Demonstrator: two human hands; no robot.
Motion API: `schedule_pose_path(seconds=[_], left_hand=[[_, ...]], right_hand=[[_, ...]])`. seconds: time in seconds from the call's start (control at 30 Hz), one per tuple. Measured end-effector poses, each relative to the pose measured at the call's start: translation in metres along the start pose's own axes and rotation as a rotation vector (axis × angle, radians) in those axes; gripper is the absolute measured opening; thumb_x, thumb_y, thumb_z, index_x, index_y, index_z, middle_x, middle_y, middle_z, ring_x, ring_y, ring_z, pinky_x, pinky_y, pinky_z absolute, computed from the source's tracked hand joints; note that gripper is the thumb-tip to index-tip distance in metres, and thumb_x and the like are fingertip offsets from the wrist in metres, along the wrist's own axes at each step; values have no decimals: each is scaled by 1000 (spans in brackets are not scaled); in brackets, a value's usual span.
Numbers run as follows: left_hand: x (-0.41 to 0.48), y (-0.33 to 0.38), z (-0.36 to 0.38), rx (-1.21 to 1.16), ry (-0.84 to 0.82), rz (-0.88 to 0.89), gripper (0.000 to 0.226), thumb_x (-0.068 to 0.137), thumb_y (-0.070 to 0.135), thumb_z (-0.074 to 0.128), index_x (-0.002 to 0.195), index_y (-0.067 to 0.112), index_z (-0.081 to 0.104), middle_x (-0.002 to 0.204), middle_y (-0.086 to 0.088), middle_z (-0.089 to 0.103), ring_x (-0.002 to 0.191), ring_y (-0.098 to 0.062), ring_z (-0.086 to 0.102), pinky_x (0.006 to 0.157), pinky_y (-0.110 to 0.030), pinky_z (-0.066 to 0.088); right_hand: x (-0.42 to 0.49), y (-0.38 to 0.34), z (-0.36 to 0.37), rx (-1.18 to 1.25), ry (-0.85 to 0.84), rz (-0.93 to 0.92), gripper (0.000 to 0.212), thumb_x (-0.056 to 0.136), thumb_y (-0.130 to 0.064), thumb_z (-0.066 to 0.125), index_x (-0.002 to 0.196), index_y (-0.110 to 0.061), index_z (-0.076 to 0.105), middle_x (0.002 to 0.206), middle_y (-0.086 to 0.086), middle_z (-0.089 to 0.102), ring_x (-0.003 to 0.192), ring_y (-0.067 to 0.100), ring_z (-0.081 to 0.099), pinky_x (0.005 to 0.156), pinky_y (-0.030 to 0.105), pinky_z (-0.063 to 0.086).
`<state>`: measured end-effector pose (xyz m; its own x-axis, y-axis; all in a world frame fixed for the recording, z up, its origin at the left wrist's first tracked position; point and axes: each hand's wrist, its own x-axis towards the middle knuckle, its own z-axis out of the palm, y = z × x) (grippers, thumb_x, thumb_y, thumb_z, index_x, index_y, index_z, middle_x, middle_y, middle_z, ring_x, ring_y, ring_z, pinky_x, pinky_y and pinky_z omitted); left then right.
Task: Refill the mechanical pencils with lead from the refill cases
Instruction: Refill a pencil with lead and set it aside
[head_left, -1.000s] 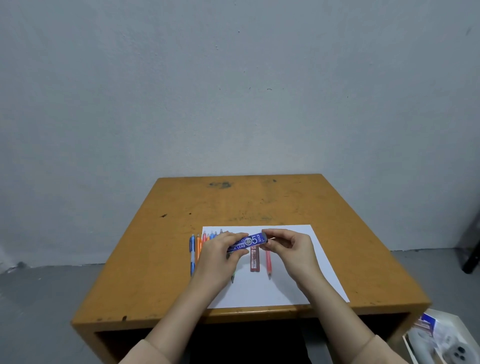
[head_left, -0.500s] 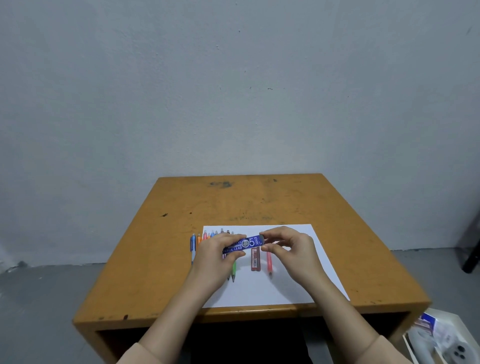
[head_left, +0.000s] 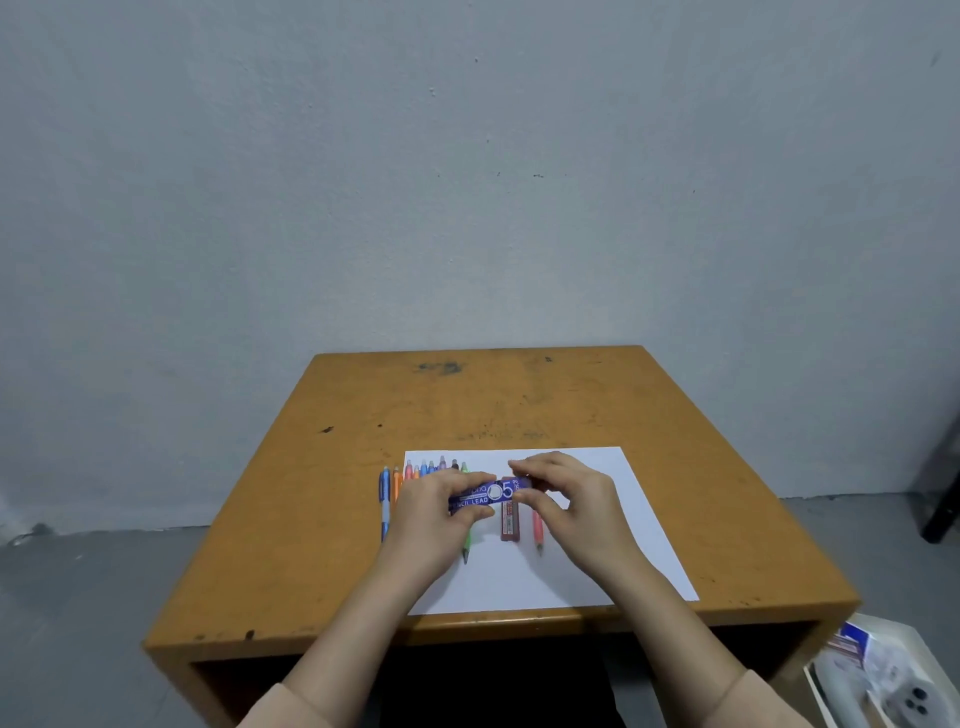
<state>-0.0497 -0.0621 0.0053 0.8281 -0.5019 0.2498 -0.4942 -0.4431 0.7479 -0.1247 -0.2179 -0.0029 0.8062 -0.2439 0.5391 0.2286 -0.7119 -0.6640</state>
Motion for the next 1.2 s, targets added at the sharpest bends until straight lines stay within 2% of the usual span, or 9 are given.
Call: schedule_pose_path(seconds=[0.17,0.37,0.57,0.67,0.73,0.87,0.97,1.1,1.2], left_hand=[[2,-3,-4,-71,-10,-67,32,81,11,73,112,21,70,100,5,70,90,-7,61,67,-2,39],[3,0,-8,-71,-39,-34,32,80,8,73,110,20,71,91,10,69,79,6,58,65,-1,37],[5,0,-9,-60,-44,-42,32,80,9,74,110,20,71,90,12,68,83,6,57,68,-2,40],[5,0,-9,-57,-56,-40,33,80,10,74,110,21,71,96,10,69,86,4,58,69,-1,40],[5,1,-8,-70,-57,-45,33,80,10,74,111,21,71,94,11,69,87,1,59,69,-3,41],[4,2,-7,-203,-58,-105,33,79,11,75,110,20,71,93,10,71,88,-3,64,76,-15,48],[3,5,-4,-286,-54,-112,31,78,10,76,107,19,72,91,11,72,90,-6,66,83,-21,52],[2,9,-1,-325,-61,-94,29,79,11,75,106,20,72,89,12,72,84,1,66,74,-11,49],[2,11,2,-336,-15,-85,30,80,13,74,109,22,71,97,10,71,88,0,64,72,-7,46]], right_hand=[[4,5,-6,20,-21,100,25,78,-8,75,103,-13,74,87,-18,62,89,1,59,73,13,50],[5,7,-9,-57,-21,-28,19,81,-5,71,99,-10,74,83,-18,61,83,-8,57,72,4,41],[6,13,-10,-73,-3,-76,19,85,-2,65,100,-9,75,88,-9,69,84,-13,56,70,4,41],[6,15,-12,-56,-13,-38,20,87,0,63,101,-8,74,87,-17,65,87,-13,56,69,4,42],[6,13,-13,12,-36,35,21,88,0,61,101,-9,74,86,-20,64,87,-9,59,71,6,44],[3,6,-10,439,-35,311,29,86,4,62,95,-21,72,89,-7,72,89,7,67,83,21,53],[0,2,-4,625,13,423,31,83,7,64,96,-19,72,92,0,75,92,14,68,84,26,55],[-1,-4,4,698,37,451,28,82,7,65,98,-16,71,91,2,74,90,12,68,78,22,54],[0,-7,6,715,77,431,23,84,2,65,98,-16,70,87,-4,74,82,5,67,73,18,52]])
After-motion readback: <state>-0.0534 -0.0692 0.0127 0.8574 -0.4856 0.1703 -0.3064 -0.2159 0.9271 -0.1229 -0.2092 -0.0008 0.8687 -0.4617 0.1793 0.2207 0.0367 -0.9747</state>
